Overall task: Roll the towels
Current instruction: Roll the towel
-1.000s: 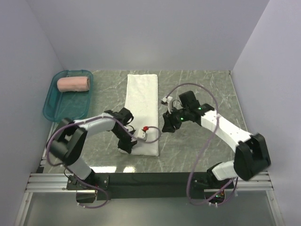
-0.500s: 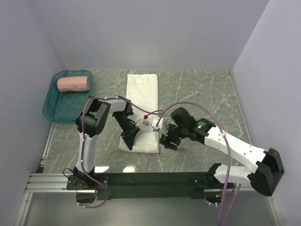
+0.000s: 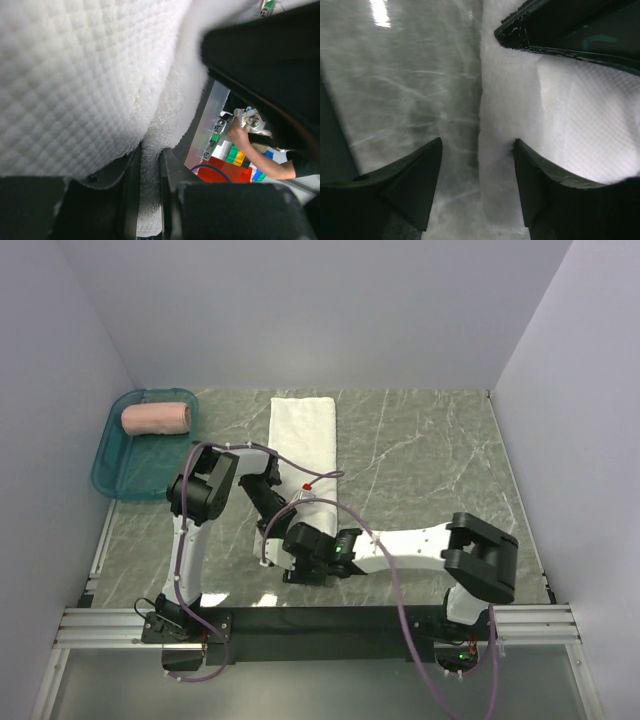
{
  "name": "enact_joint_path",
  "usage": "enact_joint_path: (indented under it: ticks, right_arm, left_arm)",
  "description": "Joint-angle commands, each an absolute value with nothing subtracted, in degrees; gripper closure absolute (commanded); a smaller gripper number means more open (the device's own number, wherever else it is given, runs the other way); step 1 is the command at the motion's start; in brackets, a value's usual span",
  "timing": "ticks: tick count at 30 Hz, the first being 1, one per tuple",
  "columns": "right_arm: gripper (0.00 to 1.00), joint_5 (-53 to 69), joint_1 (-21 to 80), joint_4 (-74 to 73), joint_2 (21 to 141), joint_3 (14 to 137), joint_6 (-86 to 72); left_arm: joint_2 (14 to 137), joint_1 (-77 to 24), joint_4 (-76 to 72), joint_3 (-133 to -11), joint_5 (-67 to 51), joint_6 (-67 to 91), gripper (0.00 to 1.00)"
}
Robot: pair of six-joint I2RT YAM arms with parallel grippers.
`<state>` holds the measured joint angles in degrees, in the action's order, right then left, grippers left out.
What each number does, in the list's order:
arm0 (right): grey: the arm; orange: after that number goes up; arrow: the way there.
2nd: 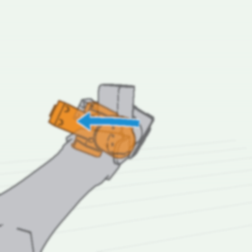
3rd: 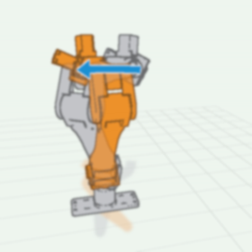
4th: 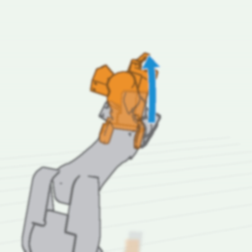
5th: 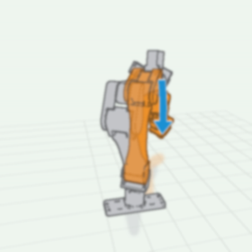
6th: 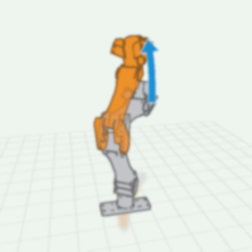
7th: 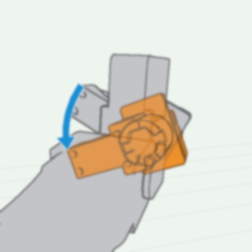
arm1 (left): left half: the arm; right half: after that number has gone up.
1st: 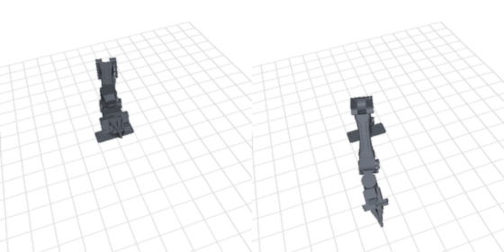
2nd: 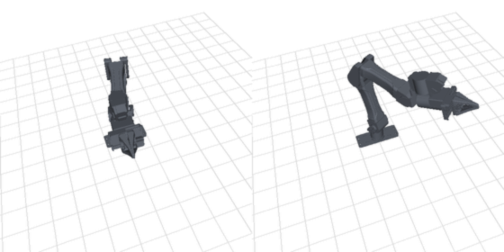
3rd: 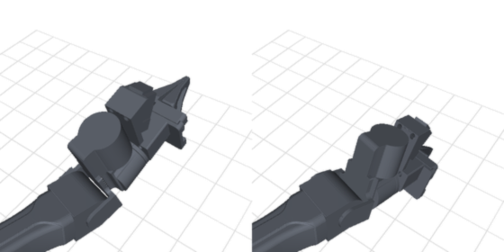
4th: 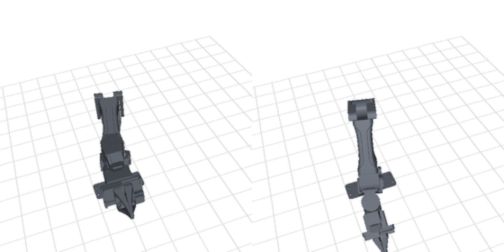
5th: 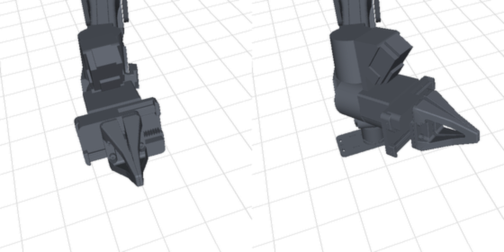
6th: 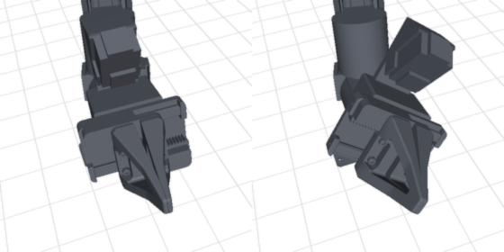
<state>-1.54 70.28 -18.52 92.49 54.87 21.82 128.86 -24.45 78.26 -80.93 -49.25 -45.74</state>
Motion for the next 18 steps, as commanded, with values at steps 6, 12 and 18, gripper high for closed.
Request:
enact_joint_path:
  ticks: [6, 12, 18]
  right_arm:
    - [0.57, -9.41, 69.7, -8.7, 97.74, 50.36, 20.83]
    - [1.0, -1.43, 66.28, -13.79, 98.7, 53.69, 17.76]
    - [1.0, 27.92, 54.42, -20.73, 97.73, 57.29, 18.45]
  left_arm:
    - [129.11, -21.45, 68.46, -80.16, -47.81, -47.45, 0.89]
    - [124.99, -19.78, 68.99, -77.26, -49.39, -49.92, 0.85]
    - [115.06, -14.6, 69.87, -75.59, -56.33, -51.59, 0.58]
